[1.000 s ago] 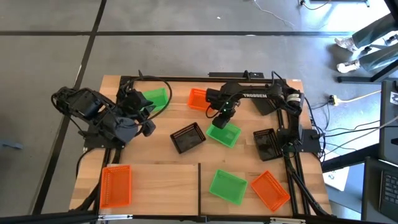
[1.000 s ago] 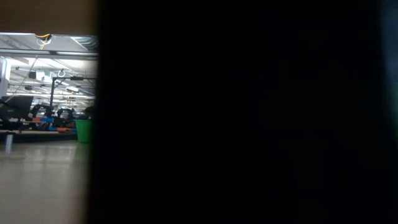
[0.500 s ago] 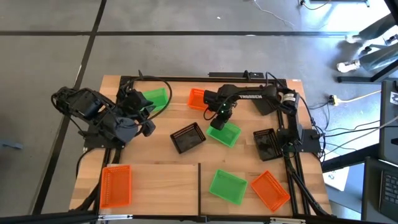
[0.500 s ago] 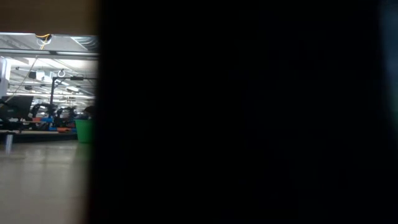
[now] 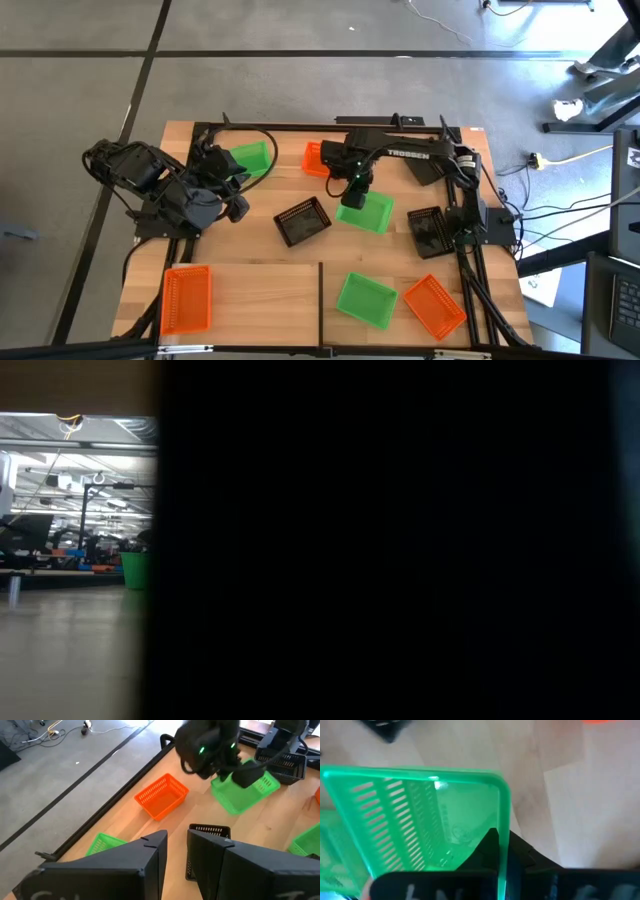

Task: Stack baskets on shelf by color
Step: Put the middle green basket on the shelf

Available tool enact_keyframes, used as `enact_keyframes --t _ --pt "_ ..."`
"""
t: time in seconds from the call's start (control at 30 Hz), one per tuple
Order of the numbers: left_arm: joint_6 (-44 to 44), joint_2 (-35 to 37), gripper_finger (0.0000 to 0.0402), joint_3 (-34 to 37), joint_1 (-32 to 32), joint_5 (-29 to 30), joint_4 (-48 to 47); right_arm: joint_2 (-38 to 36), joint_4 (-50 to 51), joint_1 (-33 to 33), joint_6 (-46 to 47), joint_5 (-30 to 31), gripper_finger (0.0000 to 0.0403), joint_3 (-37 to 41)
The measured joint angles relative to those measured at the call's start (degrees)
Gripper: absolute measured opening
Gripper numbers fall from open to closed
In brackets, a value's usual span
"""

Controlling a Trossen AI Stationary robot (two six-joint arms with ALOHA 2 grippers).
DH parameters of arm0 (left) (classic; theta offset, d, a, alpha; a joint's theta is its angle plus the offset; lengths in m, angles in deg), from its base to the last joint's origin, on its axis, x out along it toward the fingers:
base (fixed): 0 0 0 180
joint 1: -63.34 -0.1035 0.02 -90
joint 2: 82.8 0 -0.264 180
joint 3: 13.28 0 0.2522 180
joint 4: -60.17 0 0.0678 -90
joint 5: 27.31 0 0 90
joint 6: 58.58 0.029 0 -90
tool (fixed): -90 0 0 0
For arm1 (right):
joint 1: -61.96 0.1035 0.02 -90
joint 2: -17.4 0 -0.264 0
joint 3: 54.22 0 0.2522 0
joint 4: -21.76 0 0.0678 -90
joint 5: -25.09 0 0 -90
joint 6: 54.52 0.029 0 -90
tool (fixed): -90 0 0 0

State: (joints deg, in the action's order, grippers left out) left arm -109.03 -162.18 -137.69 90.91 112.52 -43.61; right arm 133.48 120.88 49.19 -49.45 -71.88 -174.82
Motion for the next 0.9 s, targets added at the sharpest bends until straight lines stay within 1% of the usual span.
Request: enact_keyframes --t 0.07,0.1,0.3,0.4,0.47,0.57,0.67,0.73,0.9 --pt "0.0 0.0 0.0066 0.0 0.0 0.0 0.0 0.0 4.6 1.0 -1.5 1.6 0.0002 -5.3" --pt "0.0 0.0 0.0066 0.0 0.0 0.0 0.0 0.0 5.3 1.5 -2.4 2.7 0.0002 -7.8" --pt "-0.2 0.0 0.0066 0.0 0.0 0.0 0.0 -0.9 4.6 4.0 -10.5 3.4 0.0001 -20.7" --pt "-0.4 0.0 0.0066 0.0 0.0 0.0 0.0 -0.8 4.6 5.5 -15.4 3.5 0.0001 -25.3" --pt "-0.4 0.0 0.0066 0.0 0.0 0.0 0.0 -0.8 4.7 6.8 -20.6 4.1 0.0001 -28.1" --pt "-0.9 0.0 0.0066 0.0 0.0 0.0 0.0 -1.6 2.0 8.8 -27.3 7.8 0.0001 -27.9" --pt "-3.1 0.0 0.0066 0.0 0.0 0.0 0.0 -1.5 -1.4 10.8 -29.1 14.8 0.0000 -27.8" --pt "-3.8 0.0 0.0066 0.0 0.0 0.0 0.0 -1.5 -2.6 11.8 -31.4 17.7 0.0000 -27.8" --pt "-4.9 0.0 0.0066 0.0 0.0 0.0 0.0 -1.4 -9.4 14.4 -37.0 18.5 0.0000 -27.8"
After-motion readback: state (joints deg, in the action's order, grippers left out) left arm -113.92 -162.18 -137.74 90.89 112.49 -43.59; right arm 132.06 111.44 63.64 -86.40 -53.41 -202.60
